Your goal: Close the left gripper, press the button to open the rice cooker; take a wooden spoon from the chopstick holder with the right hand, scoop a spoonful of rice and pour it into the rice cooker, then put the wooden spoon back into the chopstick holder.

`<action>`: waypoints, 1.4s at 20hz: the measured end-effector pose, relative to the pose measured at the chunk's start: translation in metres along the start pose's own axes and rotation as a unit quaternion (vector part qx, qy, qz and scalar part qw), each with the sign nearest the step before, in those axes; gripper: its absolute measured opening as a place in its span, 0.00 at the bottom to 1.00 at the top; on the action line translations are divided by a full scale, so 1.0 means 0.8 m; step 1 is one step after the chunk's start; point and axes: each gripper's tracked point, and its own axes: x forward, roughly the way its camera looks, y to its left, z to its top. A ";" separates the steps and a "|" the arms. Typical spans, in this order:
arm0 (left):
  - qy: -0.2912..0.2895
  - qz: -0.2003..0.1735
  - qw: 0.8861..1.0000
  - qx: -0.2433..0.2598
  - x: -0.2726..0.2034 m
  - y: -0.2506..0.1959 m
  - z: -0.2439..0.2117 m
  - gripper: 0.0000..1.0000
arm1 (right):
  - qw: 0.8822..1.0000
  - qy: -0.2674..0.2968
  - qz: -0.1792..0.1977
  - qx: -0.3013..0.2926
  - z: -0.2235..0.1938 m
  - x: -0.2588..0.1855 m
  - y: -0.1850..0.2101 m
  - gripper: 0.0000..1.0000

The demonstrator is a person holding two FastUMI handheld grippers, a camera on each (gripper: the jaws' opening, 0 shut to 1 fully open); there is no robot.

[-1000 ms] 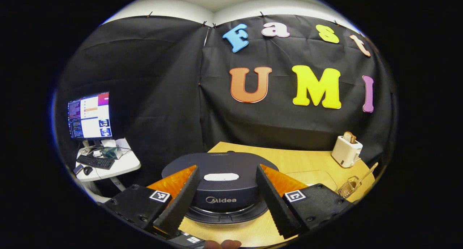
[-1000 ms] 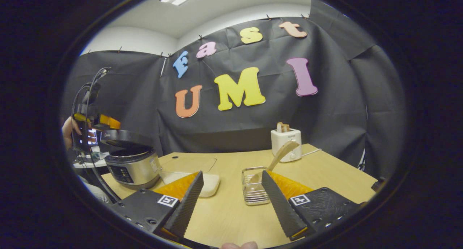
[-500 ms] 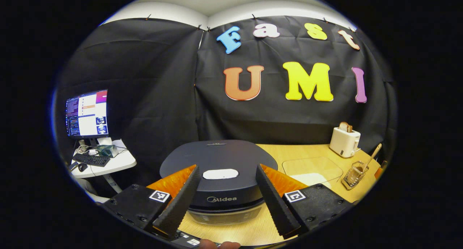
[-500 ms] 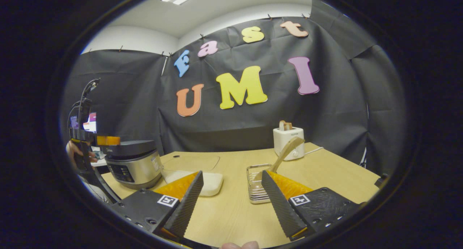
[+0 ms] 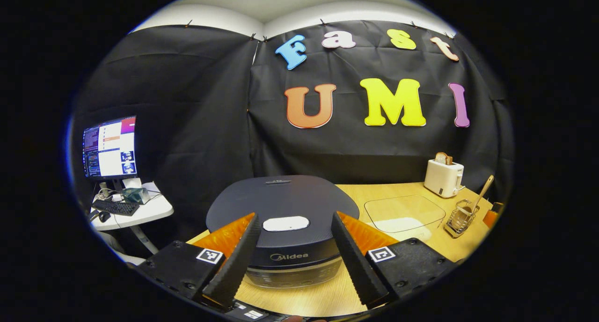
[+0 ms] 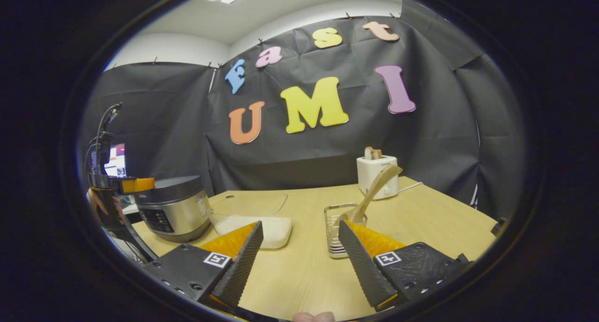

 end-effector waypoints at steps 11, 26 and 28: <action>-0.098 -0.025 0.995 -0.016 -0.032 -0.037 0.085 0.97 | 0.997 -0.066 -0.020 -0.046 0.072 -0.006 0.003 0.96; -0.166 -0.098 0.981 0.005 -0.101 -0.110 0.077 0.97 | 0.990 -0.109 -0.048 -0.076 0.113 -0.037 0.056 0.92; -0.169 -0.111 0.979 0.007 -0.109 -0.117 0.083 0.97 | 0.990 -0.111 -0.046 -0.076 0.113 -0.040 0.068 0.96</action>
